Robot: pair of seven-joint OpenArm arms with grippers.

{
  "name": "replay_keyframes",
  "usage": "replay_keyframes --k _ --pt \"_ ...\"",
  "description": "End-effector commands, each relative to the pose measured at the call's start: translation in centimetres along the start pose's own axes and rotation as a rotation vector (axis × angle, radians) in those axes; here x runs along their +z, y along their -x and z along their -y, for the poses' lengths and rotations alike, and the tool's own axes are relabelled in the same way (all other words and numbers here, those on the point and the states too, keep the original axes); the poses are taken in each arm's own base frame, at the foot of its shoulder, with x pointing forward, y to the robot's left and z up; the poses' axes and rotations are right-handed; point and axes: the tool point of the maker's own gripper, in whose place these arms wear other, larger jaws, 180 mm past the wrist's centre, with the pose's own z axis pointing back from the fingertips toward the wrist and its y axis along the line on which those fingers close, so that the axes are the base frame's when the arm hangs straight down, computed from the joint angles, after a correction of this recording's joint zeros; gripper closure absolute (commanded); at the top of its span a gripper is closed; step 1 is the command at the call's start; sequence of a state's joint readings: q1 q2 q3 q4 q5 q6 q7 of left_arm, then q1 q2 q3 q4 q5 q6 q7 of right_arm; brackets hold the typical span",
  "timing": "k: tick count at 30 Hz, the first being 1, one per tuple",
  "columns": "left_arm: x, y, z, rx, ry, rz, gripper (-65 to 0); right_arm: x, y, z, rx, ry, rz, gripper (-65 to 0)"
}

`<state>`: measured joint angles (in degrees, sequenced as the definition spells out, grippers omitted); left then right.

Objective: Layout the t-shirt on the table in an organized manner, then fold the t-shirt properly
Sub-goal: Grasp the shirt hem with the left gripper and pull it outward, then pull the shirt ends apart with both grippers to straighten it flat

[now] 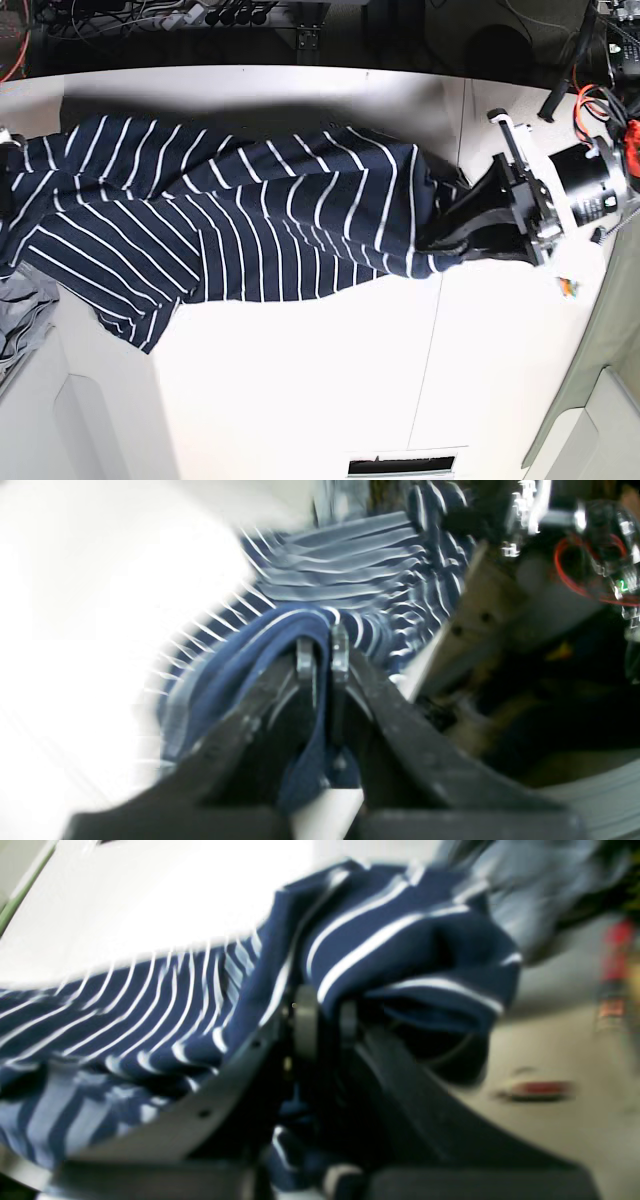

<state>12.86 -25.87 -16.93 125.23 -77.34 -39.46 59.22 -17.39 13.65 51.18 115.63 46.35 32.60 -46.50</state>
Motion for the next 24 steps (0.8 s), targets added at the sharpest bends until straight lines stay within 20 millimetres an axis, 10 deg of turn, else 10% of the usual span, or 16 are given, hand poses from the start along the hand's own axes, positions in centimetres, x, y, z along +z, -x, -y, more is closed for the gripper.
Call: replay_keyframes --k 1,6,12,22,24 --pt "0.9 -2.2 0.4 -0.043 0.008 0.066 0.0 1.2 -2.6 0.0 0.041 0.004 0.08 0.0" --pt "4.8 -6.4 -1.7 -0.122 -0.127 0.203 0.0 3.9 -7.2 0.7 0.155 0.07 0.19 0.0" --pt "6.7 -8.9 -6.2 -0.166 -0.291 0.295 0.0 2.2 -12.0 0.1 0.252 0.032 0.303 0.0" --pt "-2.7 2.2 -23.2 0.135 -0.454 0.095 0.0 -15.9 -6.8 -0.9 0.14 -0.12 0.09 -0.1" --pt "-4.0 4.1 -25.0 0.206 -0.462 0.098 -7.7 -18.8 -4.2 -1.5 0.088 -0.159 -0.004 -29.3"
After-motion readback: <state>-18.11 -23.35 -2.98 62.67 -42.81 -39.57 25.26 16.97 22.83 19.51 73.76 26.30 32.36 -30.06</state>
